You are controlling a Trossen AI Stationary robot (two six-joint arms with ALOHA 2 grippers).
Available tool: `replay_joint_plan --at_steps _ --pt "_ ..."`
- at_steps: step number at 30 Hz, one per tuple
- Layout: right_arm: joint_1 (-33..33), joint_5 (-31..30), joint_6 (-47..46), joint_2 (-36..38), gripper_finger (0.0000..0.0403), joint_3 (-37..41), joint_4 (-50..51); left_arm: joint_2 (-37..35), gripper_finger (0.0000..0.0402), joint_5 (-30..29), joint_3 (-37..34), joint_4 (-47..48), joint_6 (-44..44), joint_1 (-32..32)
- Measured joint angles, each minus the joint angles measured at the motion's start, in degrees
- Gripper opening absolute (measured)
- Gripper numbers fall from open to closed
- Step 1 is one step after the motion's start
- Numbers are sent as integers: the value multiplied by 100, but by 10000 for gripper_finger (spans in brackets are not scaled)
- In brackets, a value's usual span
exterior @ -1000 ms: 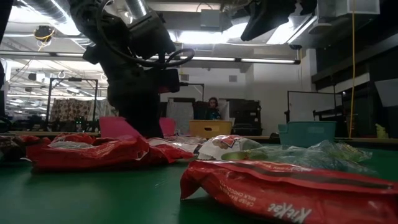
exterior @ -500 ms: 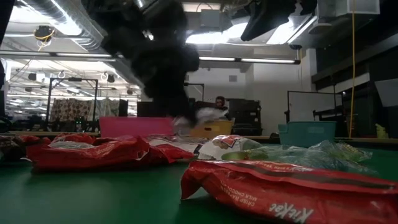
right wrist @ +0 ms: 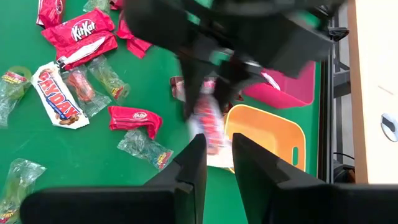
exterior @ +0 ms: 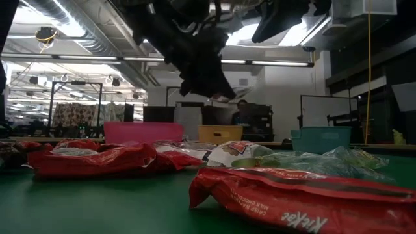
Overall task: Sort candy
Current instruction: Put the white chocolate bar into the yellow bin
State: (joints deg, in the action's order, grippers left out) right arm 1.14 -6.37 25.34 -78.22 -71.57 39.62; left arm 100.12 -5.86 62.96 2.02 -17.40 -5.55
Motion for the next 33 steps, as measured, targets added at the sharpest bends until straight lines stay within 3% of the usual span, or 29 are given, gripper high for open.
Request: replay_joint_plan --at_steps 7,14,33 --pt "-1 -1 0 1 78 0 -2 0 116 -692 0 -9 3 -571" --pt "-1 0 0 0 78 0 -2 0 117 -674 0 -13 1 -871" --pt "-1 0 0 0 78 0 -3 -2 124 -885 0 -16 -1 -887"
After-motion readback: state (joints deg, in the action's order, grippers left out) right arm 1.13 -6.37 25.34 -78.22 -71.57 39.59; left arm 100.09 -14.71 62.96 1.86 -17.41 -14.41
